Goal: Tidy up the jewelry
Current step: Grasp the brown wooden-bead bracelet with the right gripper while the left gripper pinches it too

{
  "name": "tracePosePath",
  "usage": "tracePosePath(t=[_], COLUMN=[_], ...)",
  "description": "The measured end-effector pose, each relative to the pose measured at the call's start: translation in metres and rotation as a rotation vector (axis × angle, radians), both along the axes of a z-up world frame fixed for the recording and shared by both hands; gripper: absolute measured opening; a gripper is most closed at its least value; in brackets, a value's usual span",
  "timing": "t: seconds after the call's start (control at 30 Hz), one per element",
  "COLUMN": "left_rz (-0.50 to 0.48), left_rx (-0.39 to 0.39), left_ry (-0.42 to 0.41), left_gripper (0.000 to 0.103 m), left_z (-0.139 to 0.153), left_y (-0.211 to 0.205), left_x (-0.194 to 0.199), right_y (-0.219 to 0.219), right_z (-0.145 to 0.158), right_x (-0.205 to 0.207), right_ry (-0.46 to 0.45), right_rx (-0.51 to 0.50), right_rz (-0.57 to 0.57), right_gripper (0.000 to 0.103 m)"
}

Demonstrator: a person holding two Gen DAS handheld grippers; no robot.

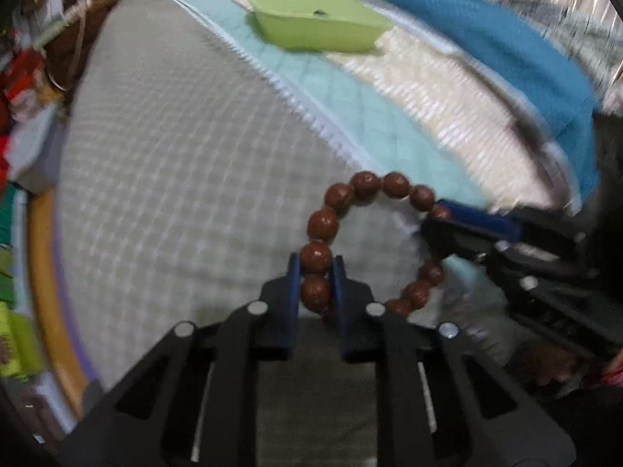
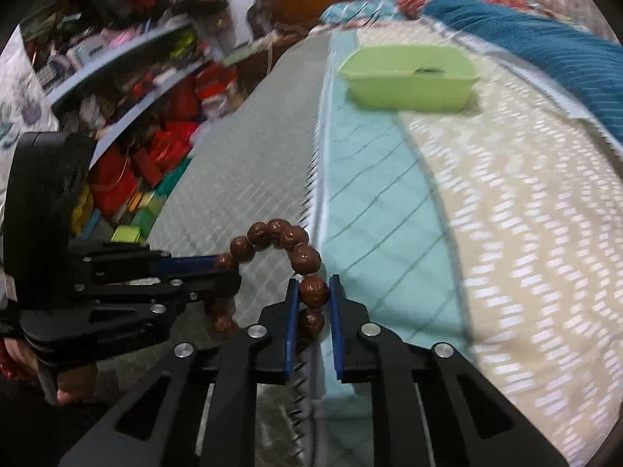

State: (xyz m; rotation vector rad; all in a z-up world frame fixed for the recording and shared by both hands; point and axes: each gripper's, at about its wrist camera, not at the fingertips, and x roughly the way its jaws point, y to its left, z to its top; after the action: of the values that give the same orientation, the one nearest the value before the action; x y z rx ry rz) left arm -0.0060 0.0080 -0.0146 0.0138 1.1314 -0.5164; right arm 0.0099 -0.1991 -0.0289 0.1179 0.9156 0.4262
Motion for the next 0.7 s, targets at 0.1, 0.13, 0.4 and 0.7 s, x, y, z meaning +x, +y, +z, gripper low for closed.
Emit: tracePosePath(t=[0.1, 0.13, 0.4, 0.7], left_rz=[-0.033, -0.047, -0.058, -0.083], left_rx=[-0.029, -0.031, 0.067, 0.100], left_ry=[-0.023, -0.037, -0.018, -0.095], left_gripper=[0.015, 0.015, 0.017, 0.045], left_z=[0.012, 0.015, -0.004, -0.011], left_y=[-0.021, -0.028, -0.087, -0.084], left_x=[0.015, 0.018, 0.068, 0.037], right_y=[-0.019, -0.026, -0.074, -0.067], right_z=[0.004, 0.006, -0.008, -0.023], right_x=[0.007, 0.010, 0.049, 0.024], right_ry=[-0.011, -0.016, 0.073, 0.016], right_rx=[0.011, 0.015, 0.021, 0.038], right_rz=[-0.067, -0.090, -0.248, -0.250], right_gripper=[0.000, 0.000, 0.000, 0.005])
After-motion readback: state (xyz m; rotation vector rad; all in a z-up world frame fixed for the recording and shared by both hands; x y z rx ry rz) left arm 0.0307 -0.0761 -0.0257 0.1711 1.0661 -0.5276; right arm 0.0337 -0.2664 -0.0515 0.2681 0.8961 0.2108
